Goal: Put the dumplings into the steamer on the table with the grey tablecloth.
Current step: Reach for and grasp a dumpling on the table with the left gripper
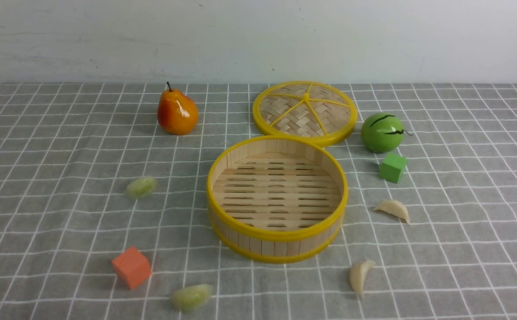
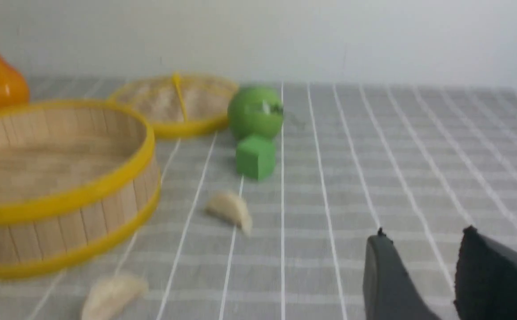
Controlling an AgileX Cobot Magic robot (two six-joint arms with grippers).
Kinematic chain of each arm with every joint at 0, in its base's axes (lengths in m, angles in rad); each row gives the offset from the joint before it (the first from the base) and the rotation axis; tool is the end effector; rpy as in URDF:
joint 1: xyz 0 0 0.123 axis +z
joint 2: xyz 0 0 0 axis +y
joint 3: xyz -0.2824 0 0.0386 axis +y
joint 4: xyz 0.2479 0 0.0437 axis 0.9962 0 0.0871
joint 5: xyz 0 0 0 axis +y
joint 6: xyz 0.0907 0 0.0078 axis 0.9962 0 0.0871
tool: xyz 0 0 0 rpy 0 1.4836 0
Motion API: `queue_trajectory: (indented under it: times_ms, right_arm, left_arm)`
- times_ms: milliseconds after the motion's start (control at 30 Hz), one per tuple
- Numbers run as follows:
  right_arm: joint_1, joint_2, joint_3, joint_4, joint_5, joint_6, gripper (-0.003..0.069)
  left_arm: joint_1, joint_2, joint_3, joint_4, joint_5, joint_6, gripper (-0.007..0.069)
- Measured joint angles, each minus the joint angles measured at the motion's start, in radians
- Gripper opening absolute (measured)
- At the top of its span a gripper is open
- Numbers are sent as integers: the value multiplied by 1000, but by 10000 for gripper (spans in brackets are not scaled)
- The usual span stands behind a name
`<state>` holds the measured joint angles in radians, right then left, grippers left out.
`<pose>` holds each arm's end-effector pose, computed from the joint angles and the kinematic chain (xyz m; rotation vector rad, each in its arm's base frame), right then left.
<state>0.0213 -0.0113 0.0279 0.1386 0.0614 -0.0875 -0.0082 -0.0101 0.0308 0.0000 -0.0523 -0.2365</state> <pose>0.0568 0.0020 0.1987 0.0164 1.5613 0.0635 0.0564 -0.0005 0.2080 -0.1657 1.4456 -0.2000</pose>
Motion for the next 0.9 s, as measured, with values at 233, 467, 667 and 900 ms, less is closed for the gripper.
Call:
queue_trajectory:
  times_ms: [233,467,667,900]
  right_arm:
    - [0,0,0,16,-339,138,240]
    - [0,1,-11,25,-536,344,176]
    - [0,166,-233,-26,-442,322,-15]
    - [0,495,-474,-111,-95,126,-7]
  left_arm:
    - [0,0,0,0,-403,-5,237]
    - [0,0,-17,20,-729,-314,237]
    - [0,191,-364,200,-283,-429,237]
    - [0,614,-590,372,78,-666,237]
